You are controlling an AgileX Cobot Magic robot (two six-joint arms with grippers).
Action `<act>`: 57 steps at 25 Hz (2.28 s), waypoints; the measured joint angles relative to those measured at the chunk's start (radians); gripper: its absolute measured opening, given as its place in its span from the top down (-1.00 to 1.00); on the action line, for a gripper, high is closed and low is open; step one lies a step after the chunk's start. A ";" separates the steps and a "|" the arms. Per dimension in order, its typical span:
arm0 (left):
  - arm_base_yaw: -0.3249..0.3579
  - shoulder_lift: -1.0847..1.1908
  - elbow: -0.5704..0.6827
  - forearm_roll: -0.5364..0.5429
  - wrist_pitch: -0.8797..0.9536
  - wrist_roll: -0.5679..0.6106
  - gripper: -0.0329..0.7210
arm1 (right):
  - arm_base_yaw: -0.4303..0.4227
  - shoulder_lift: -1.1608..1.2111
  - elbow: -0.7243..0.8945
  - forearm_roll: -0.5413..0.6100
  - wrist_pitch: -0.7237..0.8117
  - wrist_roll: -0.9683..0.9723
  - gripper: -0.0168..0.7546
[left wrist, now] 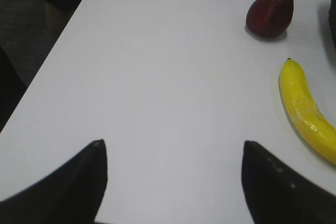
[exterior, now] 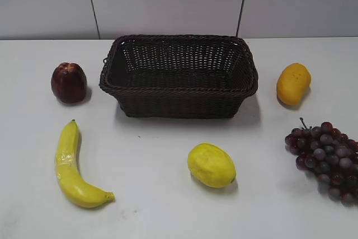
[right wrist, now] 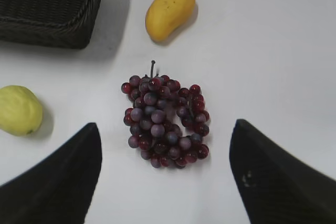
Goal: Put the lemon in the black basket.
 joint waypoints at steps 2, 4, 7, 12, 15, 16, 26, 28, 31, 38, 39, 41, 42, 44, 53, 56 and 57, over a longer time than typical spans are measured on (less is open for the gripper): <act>0.000 0.000 0.000 0.000 0.000 0.000 -0.66 | 0.000 0.060 -0.027 0.001 0.019 -0.039 -0.52; 0.000 0.000 0.000 0.000 0.000 0.000 -0.66 | 0.000 0.108 -0.050 0.002 0.027 -0.075 -0.52; 0.000 0.000 0.000 0.000 0.000 0.000 -0.66 | 0.000 0.179 -0.074 0.002 0.029 -0.125 -0.52; 0.000 0.000 0.000 0.000 0.000 0.000 -0.66 | 0.004 0.276 -0.108 0.015 0.031 -0.185 -0.52; 0.000 0.000 0.000 0.000 0.000 0.000 -0.66 | 0.056 0.321 -0.122 0.017 0.026 -0.204 -0.52; 0.000 0.000 0.000 0.000 0.000 0.000 -0.66 | 0.087 0.337 -0.127 0.015 0.026 -0.206 -0.52; 0.000 0.000 0.000 0.000 0.000 0.000 -0.66 | 0.340 0.513 -0.170 0.006 0.023 -0.214 -0.52; 0.000 0.000 0.000 0.000 0.000 0.000 -0.66 | 0.390 0.549 -0.192 0.000 0.022 -0.218 -0.52; 0.000 0.000 0.000 0.000 0.000 0.000 -0.66 | 0.471 0.605 -0.216 -0.016 0.006 -0.220 -0.52; 0.000 0.000 0.000 0.000 0.000 0.000 -0.66 | 0.617 0.772 -0.233 -0.010 -0.027 -0.221 -0.65; 0.000 0.000 0.000 0.000 0.000 0.000 -0.66 | 0.636 0.799 -0.233 -0.007 -0.041 -0.222 -0.65; 0.000 0.000 0.000 0.000 0.000 0.000 -0.66 | 0.688 0.869 -0.233 0.002 -0.098 -0.221 -0.66; 0.000 0.000 0.000 0.000 0.000 0.000 -0.66 | 0.688 0.869 -0.233 0.002 -0.098 -0.221 -0.66; 0.000 0.000 0.000 0.000 0.000 0.000 -0.66 | 0.716 0.918 -0.233 0.008 -0.132 -0.211 -0.66; 0.000 0.000 0.000 0.000 0.000 0.000 -0.66 | 0.738 1.104 -0.233 -0.021 -0.242 -0.198 -0.66; 0.000 0.000 0.000 0.000 0.000 0.000 -0.66 | 0.738 1.138 -0.235 -0.054 -0.266 -0.189 -0.66; 0.000 0.000 0.000 0.000 0.000 0.000 -0.66 | 0.738 1.151 -0.235 -0.064 -0.271 -0.184 -0.65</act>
